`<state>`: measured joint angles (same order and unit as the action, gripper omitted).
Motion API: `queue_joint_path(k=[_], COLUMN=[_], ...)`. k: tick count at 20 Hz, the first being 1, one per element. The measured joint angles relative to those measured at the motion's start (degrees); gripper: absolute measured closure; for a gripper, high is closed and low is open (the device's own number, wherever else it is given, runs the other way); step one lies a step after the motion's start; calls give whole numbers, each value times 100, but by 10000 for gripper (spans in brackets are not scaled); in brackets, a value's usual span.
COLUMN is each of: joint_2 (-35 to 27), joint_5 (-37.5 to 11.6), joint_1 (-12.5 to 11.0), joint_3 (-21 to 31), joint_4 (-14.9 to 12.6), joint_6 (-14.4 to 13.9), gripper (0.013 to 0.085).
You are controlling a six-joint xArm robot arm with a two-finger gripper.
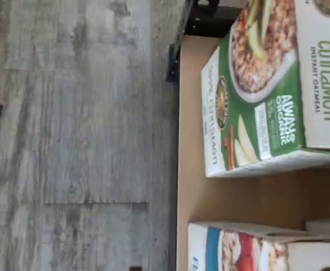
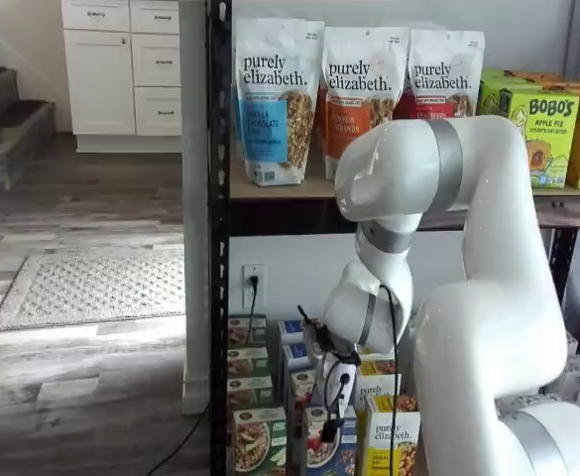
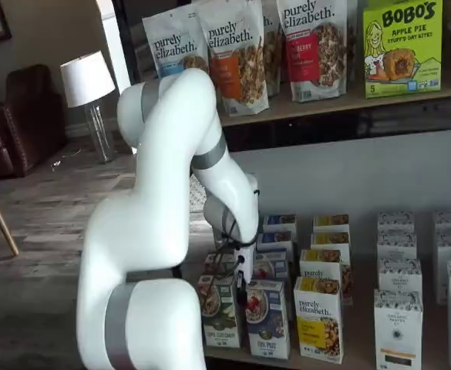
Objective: Pick up the blue and white box that is on the bottom shelf, the second box from the left
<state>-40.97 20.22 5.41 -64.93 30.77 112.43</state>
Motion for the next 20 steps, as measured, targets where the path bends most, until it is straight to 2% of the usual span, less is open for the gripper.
queue_joint_path(k=[5, 7, 20], joint_2=[-73, -123, -577], joint_5=[-76, -88, -19], joint_1=[-42, -67, -238], joint_3=[-97, -169, -721], joint_4=[407, 474, -28], joint_6=[408, 488, 182], gripper=[130, 130, 130])
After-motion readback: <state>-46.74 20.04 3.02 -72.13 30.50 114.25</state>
